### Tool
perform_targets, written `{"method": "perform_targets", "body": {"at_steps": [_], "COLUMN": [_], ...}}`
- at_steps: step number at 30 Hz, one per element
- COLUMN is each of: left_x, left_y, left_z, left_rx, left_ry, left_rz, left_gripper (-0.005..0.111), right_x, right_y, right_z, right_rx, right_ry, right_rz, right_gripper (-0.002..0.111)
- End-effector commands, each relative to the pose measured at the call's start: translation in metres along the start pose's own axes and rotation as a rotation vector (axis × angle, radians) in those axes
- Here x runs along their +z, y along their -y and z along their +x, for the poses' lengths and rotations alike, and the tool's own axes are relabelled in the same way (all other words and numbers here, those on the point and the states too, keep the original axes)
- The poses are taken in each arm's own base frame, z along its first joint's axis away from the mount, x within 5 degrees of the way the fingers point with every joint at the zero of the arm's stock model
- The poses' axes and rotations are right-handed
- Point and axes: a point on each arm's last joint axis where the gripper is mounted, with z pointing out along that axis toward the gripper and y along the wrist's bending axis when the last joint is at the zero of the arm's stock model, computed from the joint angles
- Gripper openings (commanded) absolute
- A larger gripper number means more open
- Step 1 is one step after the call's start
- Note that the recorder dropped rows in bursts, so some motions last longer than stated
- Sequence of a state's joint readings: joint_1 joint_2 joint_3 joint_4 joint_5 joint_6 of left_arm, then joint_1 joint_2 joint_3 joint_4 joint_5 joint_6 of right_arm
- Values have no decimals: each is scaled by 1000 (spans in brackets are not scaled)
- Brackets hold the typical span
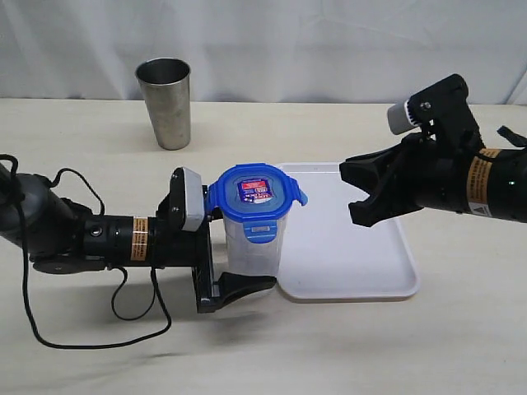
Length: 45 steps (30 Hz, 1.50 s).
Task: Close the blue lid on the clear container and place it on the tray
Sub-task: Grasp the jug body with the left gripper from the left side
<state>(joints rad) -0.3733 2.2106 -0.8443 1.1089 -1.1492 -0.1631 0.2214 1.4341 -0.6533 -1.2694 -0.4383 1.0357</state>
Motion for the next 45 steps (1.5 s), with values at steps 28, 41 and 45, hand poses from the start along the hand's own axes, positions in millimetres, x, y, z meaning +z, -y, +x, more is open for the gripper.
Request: {"method": "perform_targets", "body": {"at_steps": [28, 41, 45], "left_x": [5, 5, 5], "left_y": [-3, -4, -3], "left_z": [-6, -6, -6], "left_rx": [-36, -42, -41], "left_ry": [81, 82, 82], "left_rz": [-15, -23, -21], "left_gripper": [101, 100, 76], "right_x": [-1, -1, -1], "right_y": [5, 5, 5], "right_z": [3, 3, 3], "right_rx": [120, 125, 125], "right_ry": [-32, -32, -32], "right_rz": [66, 66, 66], "right_gripper": [22, 22, 22]}}
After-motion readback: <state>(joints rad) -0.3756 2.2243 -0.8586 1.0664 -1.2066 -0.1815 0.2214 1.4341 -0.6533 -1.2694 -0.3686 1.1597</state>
